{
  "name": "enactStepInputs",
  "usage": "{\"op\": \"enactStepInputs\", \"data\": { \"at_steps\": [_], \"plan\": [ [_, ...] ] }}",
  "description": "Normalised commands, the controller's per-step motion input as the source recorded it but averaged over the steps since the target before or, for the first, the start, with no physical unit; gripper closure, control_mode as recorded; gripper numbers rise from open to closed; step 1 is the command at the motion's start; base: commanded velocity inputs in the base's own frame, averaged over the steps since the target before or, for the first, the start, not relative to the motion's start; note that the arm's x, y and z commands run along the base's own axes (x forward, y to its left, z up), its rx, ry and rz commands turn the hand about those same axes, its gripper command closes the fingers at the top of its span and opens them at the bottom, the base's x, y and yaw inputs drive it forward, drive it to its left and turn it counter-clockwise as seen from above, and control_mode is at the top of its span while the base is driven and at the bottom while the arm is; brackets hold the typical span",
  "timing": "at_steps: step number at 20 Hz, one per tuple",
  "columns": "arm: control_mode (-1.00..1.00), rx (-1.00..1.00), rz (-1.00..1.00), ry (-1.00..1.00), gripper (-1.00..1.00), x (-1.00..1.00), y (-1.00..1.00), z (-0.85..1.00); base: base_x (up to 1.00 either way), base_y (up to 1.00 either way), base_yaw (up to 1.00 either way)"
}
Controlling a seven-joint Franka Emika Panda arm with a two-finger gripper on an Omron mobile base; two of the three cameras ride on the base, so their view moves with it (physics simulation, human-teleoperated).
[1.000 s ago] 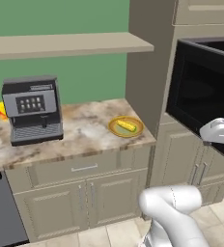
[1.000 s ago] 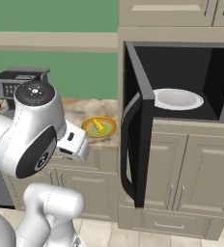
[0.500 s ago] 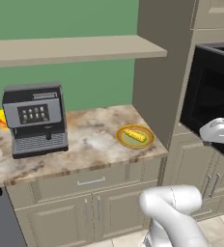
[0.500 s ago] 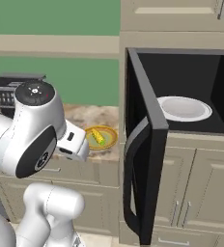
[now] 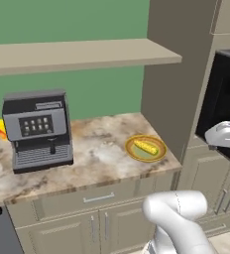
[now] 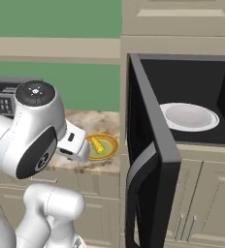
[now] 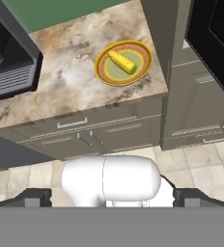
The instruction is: Pick the corn from the counter and place it in the microwave. Then turn on the microwave.
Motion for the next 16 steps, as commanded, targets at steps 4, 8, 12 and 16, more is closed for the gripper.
{"op": "enactStepInputs", "data": {
  "at_steps": [4,8,12,16],
  "plan": [
    [1.00,0.00,0.00,0.00,-1.00,0.00,0.00,0.00,0.36,0.34,0.00],
    [1.00,0.00,0.00,0.00,-1.00,0.00,0.00,0.00,0.34,0.34,0.00],
    [1.00,0.00,0.00,0.00,-1.00,0.00,0.00,0.00,0.34,0.35,0.00],
    [1.00,0.00,0.00,0.00,-1.00,0.00,0.00,0.00,0.33,0.35,0.00]
  ]
}}
